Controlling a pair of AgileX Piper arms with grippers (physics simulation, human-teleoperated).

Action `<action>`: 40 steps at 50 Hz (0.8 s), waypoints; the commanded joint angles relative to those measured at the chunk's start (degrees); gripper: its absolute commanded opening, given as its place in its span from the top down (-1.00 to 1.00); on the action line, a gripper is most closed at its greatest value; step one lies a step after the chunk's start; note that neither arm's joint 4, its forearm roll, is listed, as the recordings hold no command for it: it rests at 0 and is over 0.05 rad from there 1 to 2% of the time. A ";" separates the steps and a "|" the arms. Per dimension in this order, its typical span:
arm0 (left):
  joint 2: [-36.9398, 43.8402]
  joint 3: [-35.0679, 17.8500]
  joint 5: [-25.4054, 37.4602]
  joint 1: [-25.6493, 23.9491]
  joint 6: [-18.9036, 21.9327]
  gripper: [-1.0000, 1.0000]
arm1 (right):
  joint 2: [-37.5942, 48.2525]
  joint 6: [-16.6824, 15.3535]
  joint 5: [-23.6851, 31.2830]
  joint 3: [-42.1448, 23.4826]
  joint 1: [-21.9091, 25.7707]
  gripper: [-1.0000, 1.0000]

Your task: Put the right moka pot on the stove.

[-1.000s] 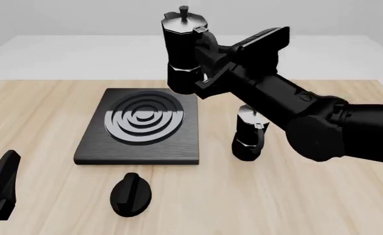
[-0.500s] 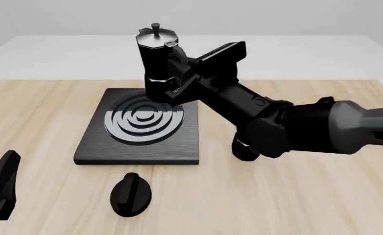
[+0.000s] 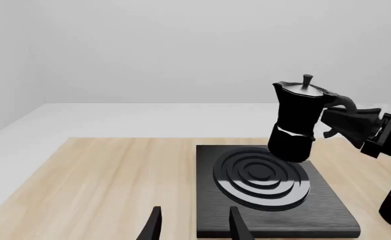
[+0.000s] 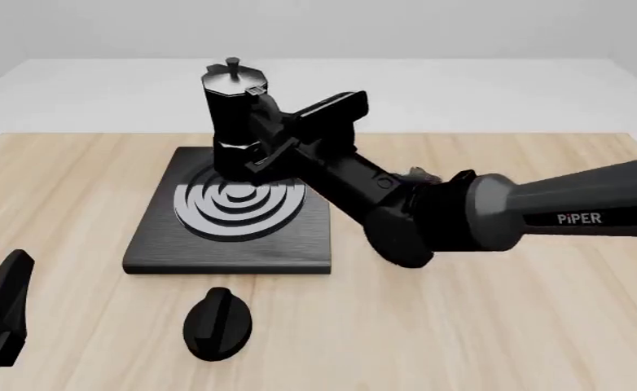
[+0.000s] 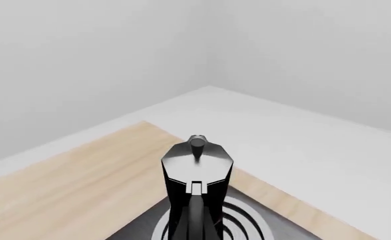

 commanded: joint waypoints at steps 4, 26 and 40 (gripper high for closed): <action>0.00 0.00 0.00 0.00 0.00 -1.00 | 4.86 1.45 -1.36 -6.04 1.17 1.00; 0.00 0.00 0.00 0.00 0.00 -1.00 | 12.95 1.52 -0.13 -13.36 1.01 1.00; 0.00 0.00 0.00 0.00 0.00 -1.00 | 20.31 1.44 2.01 -21.70 -1.55 1.00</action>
